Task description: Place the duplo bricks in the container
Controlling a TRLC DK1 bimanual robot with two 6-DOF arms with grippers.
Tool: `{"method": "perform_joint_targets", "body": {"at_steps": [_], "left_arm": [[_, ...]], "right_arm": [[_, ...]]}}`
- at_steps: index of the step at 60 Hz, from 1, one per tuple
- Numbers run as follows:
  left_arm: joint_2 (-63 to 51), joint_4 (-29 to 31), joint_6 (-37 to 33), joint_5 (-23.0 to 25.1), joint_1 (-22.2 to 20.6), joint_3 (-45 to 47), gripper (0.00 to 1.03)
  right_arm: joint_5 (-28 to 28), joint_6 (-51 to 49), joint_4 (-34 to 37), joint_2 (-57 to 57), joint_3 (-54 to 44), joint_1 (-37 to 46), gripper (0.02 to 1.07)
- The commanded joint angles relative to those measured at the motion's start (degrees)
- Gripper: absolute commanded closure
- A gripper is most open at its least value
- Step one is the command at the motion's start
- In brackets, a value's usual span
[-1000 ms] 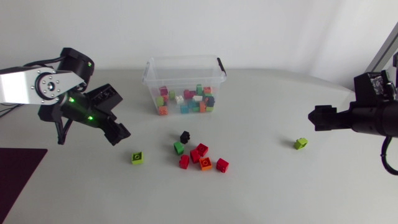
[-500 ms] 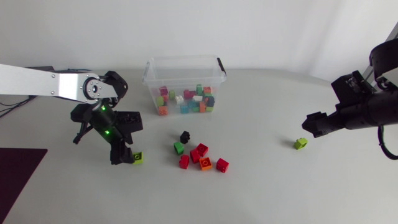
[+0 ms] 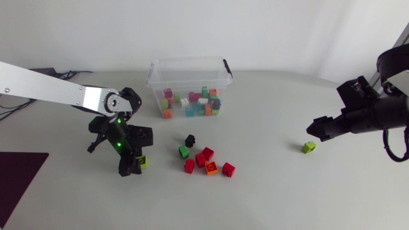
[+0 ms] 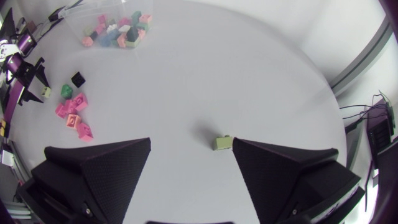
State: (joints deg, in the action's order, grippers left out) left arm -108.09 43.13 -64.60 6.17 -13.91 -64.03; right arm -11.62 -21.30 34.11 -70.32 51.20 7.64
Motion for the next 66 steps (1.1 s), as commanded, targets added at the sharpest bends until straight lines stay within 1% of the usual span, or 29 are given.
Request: {"method": "perform_joint_targets", "body": {"at_steps": [1,6,10,12,13,16,17,20,22,26,31,35,44,51,58,62,66], "left_arm": [[-2.6,-0.4,-1.9,0.4,0.5,-1.6,0.50],[-4.1,-0.4,-1.3,0.5,0.7,-2.9,0.58],[-4.5,-0.4,-1.2,0.6,0.9,-3.4,0.66],[-4.7,-0.4,-1.2,0.6,1.2,-3.6,0.66],[-4.8,-0.4,-1.1,0.6,1.3,-4.0,0.69],[-5.0,-0.1,-0.7,0.6,1.5,-4.5,0.69],[-5.0,-0.1,-0.6,0.6,1.7,-4.7,0.71],[-5.0,0.7,0.2,0.6,2.0,-5.5,0.71],[-5.0,2.0,0.4,0.6,2.1,-6.3,0.71],[-4.0,2.5,0.4,0.7,2.6,-6.6,0.71],[-1.9,5.0,0.5,2.9,3.3,-7.8,0.71],[0.6,7.1,0.8,4.9,3.5,-8.7,0.71],[5.2,10.0,1.8,7.2,3.5,-10.9,0.71],[7.4,12.9,3.8,10.1,3.6,-14.9,0.71],[9.0,13.7,6.4,13.3,4.6,-19.4,0.71],[9.1,13.7,7.3,14.3,4.8,-21.1,0.71],[9.0,13.7,8.6,15.6,5.3,-23.2,0.71]], "right_arm": [[-0.1,-1.9,-0.4,-1.5,-1.5,0.7,0.12],[-0.2,-2.4,-1.0,-1.7,-2.3,0.7,0.12],[-0.2,-2.5,-2.0,-1.7,-3.1,0.6,0.16],[-0.2,-2.6,-2.4,-1.8,-3.3,0.6,0.16],[-0.2,-2.5,-2.6,-2.0,-3.3,0.6,0.16],[-0.1,-2.4,-3.3,-2.6,-3.4,0.6,0.17],[0.1,-2.3,-3.6,-3.0,-3.4,0.7,0.17],[0.7,-2.3,-4.1,-4.4,-3.1,0.9,0.21],[1.1,-2.3,-4.2,-5.3,-2.8,1.0,0.22],[1.7,-2.6,-4.3,-7.8,-1.9,1.5,0.22],[3.4,-4.0,-4.9,-11.4,-0.8,2.3,0.22],[3.4,-5.4,-4.9,-14.6,0.8,3.5,0.22],[3.4,-8.0,-4.9,-19.0,3.7,4.8,0.22],[3.4,-9.6,-4.8,-22.7,6.0,5.2,0.22],[3.4,-10.9,-4.5,-27.5,8.8,5.8,0.22],[3.4,-11.3,-4.5,-29.3,9.9,6.0,0.22],[3.4,-11.7,-4.6,-30.9,10.9,6.3,0.27]]}}
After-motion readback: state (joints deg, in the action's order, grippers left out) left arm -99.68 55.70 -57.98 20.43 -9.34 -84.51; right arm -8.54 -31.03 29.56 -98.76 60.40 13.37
